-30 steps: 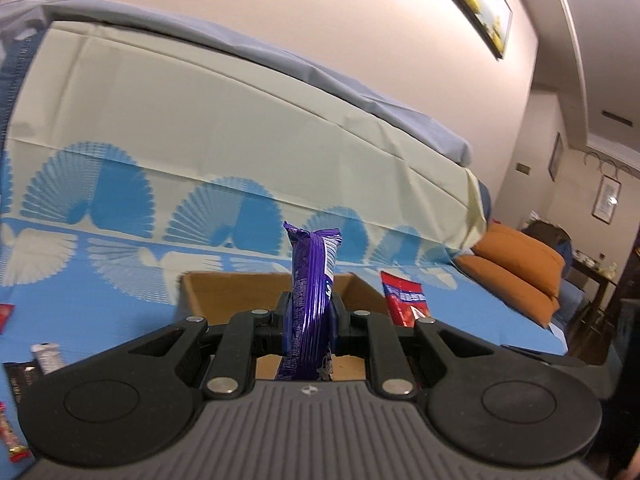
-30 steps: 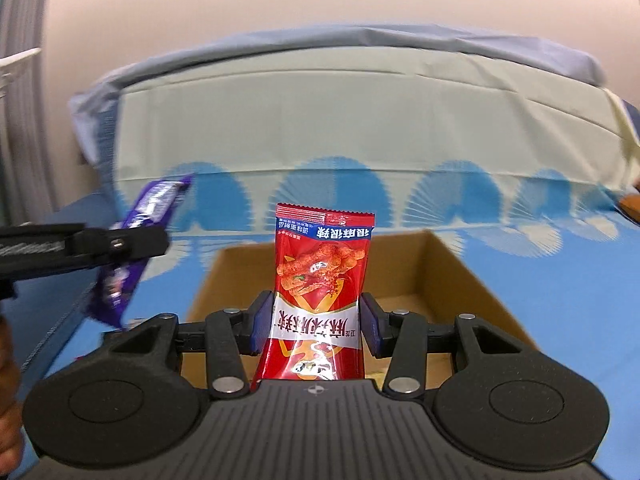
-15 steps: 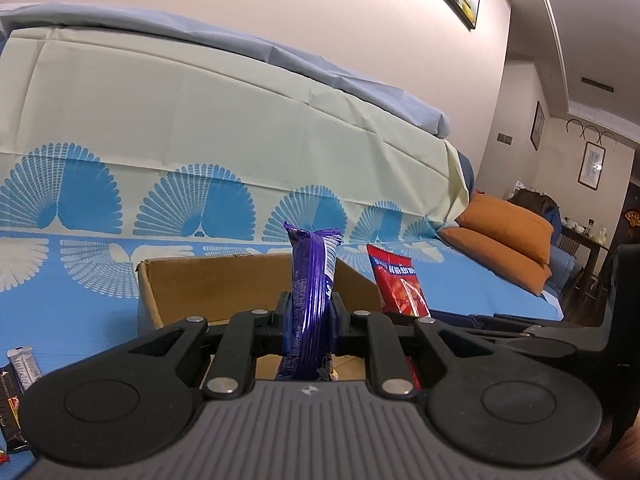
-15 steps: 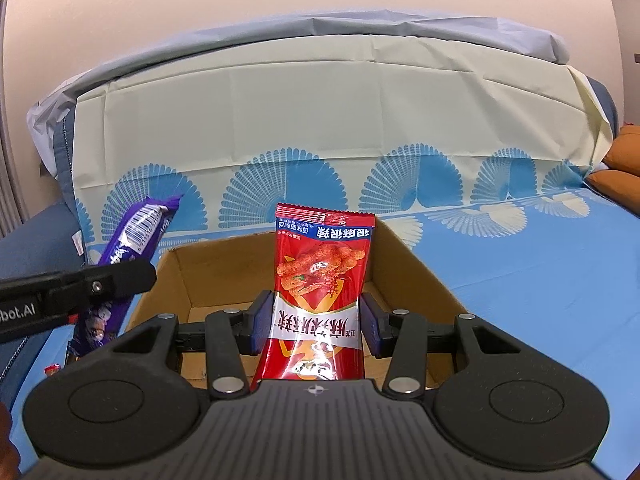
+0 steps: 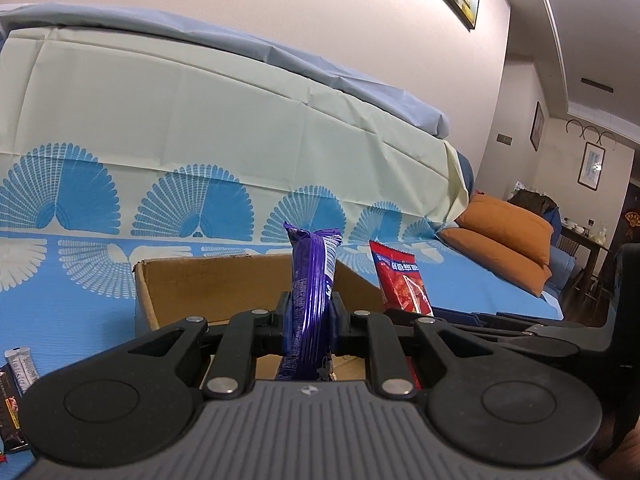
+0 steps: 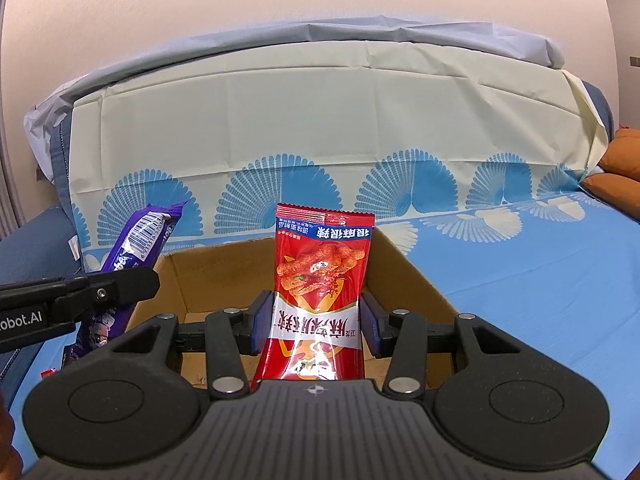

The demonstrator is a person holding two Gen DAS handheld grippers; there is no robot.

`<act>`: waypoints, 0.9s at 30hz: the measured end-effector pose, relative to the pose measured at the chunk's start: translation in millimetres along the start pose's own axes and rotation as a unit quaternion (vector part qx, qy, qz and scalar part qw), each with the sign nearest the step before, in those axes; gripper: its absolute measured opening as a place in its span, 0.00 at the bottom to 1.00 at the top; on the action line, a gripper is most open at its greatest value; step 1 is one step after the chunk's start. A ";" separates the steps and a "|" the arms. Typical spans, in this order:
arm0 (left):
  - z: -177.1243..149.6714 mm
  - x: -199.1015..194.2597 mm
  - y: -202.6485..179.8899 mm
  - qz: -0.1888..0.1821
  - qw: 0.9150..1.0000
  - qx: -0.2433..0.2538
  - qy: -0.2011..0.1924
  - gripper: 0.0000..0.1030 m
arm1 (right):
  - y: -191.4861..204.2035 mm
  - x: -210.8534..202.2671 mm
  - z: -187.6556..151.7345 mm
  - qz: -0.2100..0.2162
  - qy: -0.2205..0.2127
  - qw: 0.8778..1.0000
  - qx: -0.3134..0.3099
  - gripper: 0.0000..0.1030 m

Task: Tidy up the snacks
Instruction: 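Open both tools to drop the snacks into the box, then move both tools back toward the silver bar and red pack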

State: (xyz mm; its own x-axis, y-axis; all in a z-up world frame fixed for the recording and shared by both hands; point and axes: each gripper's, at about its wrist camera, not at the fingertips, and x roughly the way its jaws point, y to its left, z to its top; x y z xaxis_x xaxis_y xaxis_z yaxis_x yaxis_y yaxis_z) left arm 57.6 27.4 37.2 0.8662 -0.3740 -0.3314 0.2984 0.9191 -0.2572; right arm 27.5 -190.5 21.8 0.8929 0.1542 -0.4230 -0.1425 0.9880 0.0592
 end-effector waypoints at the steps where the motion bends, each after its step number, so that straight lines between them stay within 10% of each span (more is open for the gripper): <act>1: 0.2 -0.2 -0.2 0.000 1.000 0.001 0.000 0.18 | -0.2 -0.5 -0.3 0.000 -0.001 1.000 0.000 0.46; 5: -0.3 1.2 0.9 -0.013 1.000 -0.007 0.006 0.21 | 0.7 -1.3 -0.7 -0.001 -0.002 1.000 0.000 0.46; 8: -0.9 1.7 1.5 -0.005 1.000 -0.011 0.011 0.57 | 1.1 1.1 -0.8 -0.003 0.006 1.000 0.000 0.51; 15: 3.8 -9.9 13.5 0.023 1.000 -0.019 -0.006 0.57 | 8.1 3.8 2.3 -0.009 0.004 1.000 0.003 0.64; 23: 15.1 -49.2 65.5 0.095 0.993 -0.055 -0.040 0.13 | 40.7 1.7 2.3 0.010 -0.011 1.000 -0.002 0.61; 27: 23.4 -80.8 111.2 0.182 0.977 -0.095 -0.051 0.08 | 68.9 -0.8 0.5 0.053 -0.018 0.998 -0.006 0.34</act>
State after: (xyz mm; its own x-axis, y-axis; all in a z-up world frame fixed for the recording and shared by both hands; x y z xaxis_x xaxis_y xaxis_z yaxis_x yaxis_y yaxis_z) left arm 30.2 162.7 56.5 0.9395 -0.0034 -0.3426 -0.1081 0.9460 -0.3056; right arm 17.2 -122.6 26.7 0.8871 0.2590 -0.3822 -0.2430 0.9658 0.0904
